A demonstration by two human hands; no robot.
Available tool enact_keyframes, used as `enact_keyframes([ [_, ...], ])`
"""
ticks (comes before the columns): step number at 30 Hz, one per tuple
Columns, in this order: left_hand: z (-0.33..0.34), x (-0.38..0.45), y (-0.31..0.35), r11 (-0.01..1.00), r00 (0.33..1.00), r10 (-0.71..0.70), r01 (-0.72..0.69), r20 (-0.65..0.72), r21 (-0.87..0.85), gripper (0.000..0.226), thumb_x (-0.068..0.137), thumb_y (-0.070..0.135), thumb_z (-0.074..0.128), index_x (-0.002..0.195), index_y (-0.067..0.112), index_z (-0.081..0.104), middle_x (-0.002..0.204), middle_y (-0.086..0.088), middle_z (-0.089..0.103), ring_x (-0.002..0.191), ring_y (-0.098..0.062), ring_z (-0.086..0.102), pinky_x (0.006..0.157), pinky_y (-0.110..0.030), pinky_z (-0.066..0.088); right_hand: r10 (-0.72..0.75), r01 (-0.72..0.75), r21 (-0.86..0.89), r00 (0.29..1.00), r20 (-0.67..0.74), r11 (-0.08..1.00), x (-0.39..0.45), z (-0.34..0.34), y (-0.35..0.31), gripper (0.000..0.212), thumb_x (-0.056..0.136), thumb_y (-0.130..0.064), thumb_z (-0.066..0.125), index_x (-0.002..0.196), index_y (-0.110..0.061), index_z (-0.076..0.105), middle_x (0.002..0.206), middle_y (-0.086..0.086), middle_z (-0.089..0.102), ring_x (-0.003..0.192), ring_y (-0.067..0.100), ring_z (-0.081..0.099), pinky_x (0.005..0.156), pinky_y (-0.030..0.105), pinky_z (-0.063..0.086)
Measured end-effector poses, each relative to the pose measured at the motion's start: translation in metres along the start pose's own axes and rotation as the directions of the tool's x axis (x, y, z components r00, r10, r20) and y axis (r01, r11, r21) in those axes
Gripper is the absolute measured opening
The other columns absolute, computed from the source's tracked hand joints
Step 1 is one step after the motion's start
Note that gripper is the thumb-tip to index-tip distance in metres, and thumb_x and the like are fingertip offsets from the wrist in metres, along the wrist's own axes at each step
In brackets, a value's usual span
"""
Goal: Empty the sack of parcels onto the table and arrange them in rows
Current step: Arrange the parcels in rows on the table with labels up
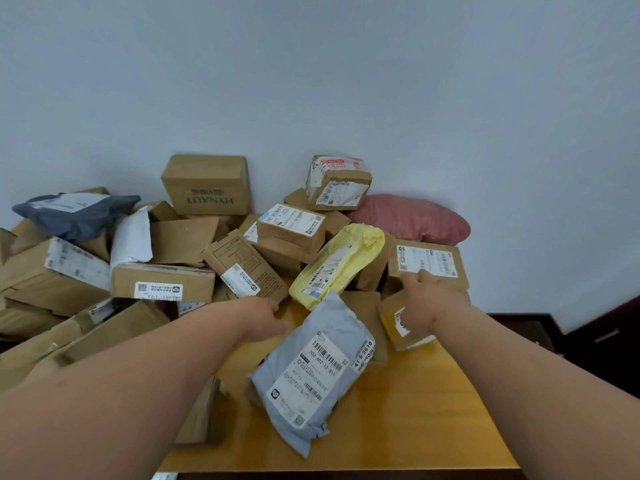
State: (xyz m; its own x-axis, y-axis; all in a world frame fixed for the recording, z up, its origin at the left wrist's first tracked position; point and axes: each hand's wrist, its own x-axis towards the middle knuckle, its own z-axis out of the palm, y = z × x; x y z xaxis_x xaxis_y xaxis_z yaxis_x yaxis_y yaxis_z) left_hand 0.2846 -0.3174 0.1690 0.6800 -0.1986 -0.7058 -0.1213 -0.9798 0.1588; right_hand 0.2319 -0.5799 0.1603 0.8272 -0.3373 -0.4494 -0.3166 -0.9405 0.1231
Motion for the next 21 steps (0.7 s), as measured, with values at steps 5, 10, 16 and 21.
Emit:
enact_keyframes([
  [5,-0.010,0.008,-0.015,0.997,0.980,-0.018,0.032,-0.196,0.073,0.061,0.101,0.045,0.044,0.155,0.021,0.028,0.154,-0.010,0.038,0.137,-0.030,0.042,0.109,-0.038,0.041,-0.206,0.222,0.046,0.952,-0.225,0.974,0.009,-0.006,-0.027,0.057,0.089,-0.027,0.050,0.144,-0.023,0.039,0.155,0.005,0.030,0.142,0.031,0.027,0.119,0.055,0.019],
  [10,-0.021,0.005,-0.052,0.989,0.922,-0.047,0.097,-0.385,0.111,0.064,0.091,0.052,0.052,0.149,0.032,0.035,0.150,-0.002,0.041,0.137,-0.028,0.036,0.109,-0.049,0.036,-0.484,0.500,-0.006,0.837,-0.255,0.866,0.008,-0.016,-0.098,0.062,0.093,-0.030,0.050,0.152,-0.026,0.031,0.163,0.003,0.018,0.149,0.027,0.015,0.123,0.052,0.006],
  [16,-0.029,-0.016,-0.122,0.953,0.827,-0.164,0.275,-0.538,0.132,0.063,0.091,0.054,0.050,0.149,0.037,0.032,0.157,-0.002,0.030,0.147,-0.030,0.020,0.118,-0.056,0.015,-0.702,0.695,-0.102,0.697,-0.149,0.712,-0.004,-0.013,-0.205,0.064,0.091,-0.032,0.054,0.151,-0.027,0.031,0.164,0.004,0.015,0.150,0.028,0.013,0.122,0.056,0.002],
  [21,-0.037,-0.017,-0.197,0.933,0.805,-0.265,0.353,-0.530,0.071,0.068,0.093,0.056,0.044,0.154,0.038,0.018,0.163,-0.004,0.020,0.149,-0.032,0.015,0.118,-0.058,0.014,-0.743,0.728,-0.150,0.660,-0.108,0.669,-0.006,-0.013,-0.277,0.073,0.088,-0.028,0.059,0.153,-0.026,0.027,0.166,0.005,0.008,0.152,0.031,0.008,0.122,0.058,0.003],
])
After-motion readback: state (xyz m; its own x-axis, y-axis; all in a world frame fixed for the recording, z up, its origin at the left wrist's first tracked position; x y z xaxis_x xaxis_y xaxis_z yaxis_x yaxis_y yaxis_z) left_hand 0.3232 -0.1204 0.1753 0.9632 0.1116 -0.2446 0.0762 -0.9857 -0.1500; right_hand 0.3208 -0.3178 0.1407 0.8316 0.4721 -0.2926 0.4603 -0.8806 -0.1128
